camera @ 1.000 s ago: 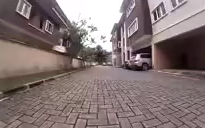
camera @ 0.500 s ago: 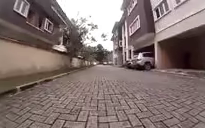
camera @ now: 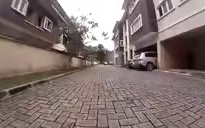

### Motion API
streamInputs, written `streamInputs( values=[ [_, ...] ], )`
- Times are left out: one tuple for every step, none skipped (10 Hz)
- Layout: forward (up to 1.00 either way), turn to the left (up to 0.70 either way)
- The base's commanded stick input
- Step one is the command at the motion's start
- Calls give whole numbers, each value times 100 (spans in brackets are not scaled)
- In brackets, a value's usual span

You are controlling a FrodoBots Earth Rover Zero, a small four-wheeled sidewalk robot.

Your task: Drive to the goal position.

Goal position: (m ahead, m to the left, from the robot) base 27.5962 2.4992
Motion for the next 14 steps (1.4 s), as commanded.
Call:
streamInputs(
  values=[
    [70,-5],
    [70,0],
    [70,0],
    [70,0],
    [70,0],
    [70,0],
    [70,0],
    [70,0],
    [70,0],
    [70,0],
    [70,0],
    [70,0],
    [70,0],
    [70,0]
  ],
)
